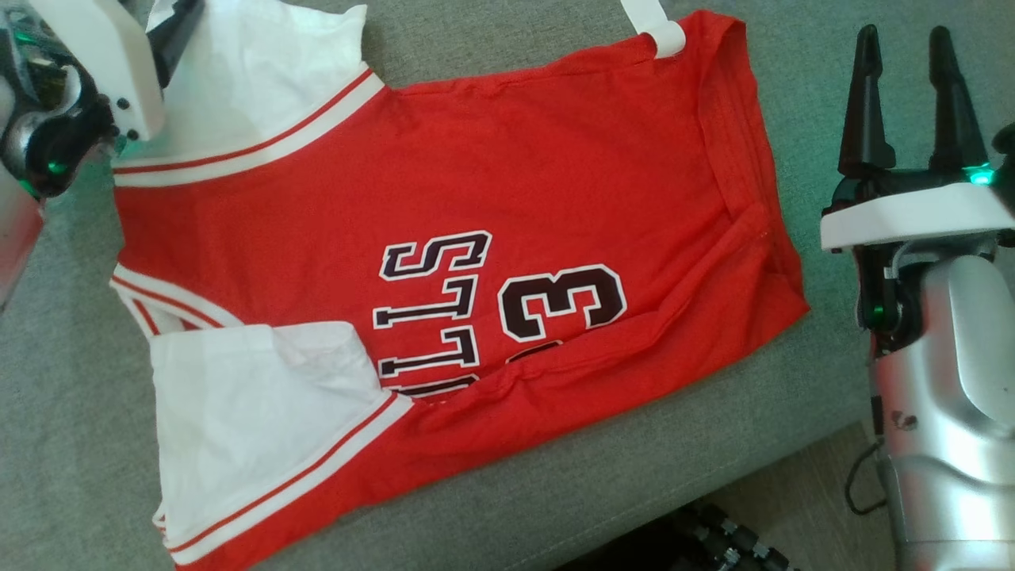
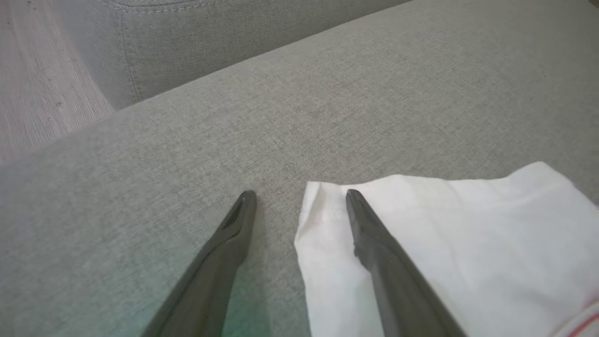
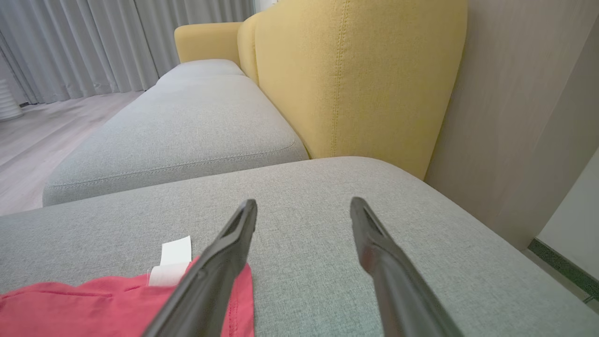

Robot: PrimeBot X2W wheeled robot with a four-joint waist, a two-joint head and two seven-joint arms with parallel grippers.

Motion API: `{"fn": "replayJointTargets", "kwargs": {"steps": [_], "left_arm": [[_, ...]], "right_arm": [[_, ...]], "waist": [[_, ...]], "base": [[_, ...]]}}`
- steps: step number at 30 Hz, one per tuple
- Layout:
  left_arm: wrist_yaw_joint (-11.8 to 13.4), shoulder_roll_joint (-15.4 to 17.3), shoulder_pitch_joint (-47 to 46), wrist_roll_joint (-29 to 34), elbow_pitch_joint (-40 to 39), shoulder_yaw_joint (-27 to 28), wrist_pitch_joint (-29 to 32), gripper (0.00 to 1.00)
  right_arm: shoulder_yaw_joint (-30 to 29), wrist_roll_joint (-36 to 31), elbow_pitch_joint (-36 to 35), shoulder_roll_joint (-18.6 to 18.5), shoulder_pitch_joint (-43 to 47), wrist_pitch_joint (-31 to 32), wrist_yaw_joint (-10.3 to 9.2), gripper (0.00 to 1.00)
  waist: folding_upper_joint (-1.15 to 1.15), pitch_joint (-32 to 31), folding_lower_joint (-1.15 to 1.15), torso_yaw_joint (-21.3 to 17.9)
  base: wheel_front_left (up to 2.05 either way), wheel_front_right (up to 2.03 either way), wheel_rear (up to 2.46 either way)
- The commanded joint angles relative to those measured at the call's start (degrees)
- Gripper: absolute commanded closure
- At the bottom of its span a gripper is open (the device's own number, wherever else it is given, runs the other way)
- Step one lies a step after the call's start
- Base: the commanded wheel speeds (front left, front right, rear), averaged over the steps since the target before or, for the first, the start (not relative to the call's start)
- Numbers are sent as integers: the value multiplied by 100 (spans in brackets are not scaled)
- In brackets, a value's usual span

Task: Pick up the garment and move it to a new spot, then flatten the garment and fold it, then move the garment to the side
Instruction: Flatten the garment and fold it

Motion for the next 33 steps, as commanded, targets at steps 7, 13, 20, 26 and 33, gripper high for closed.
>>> {"fn": "replayJointTargets", "kwargs": {"steps": [7, 13, 20, 26, 33], "left_arm": [[9, 282, -291, -314, -266, -248, 204, 4], [9, 292, -336, -506, -339, -480, 109, 100], [9, 122, -309, -515, -480, -675, -813, 100], [9, 57, -173, -595, -939, -972, -1249, 100], [9, -10, -116, -689, -1399, -1315, -1497, 100]], "right_arm": [[87, -13, -69, 56, -126, -73, 39, 0], [113, -54, -7, 28, -141, -73, 39, 0], [589, -296, 202, -360, -466, 369, 39, 0], [1366, -509, 992, -983, -857, 1319, 39, 0], [1815, -391, 1759, -1617, -1276, 1899, 39, 0]], "waist": [[0, -8, 0, -53], [0, -99, 0, 52], [0, -447, 0, 509], [0, -637, 0, 953], [0, -689, 0, 1321]], "base": [[0, 0, 0], [0, 0, 0], [0, 0, 0], [0, 0, 0], [0, 0, 0]]}}
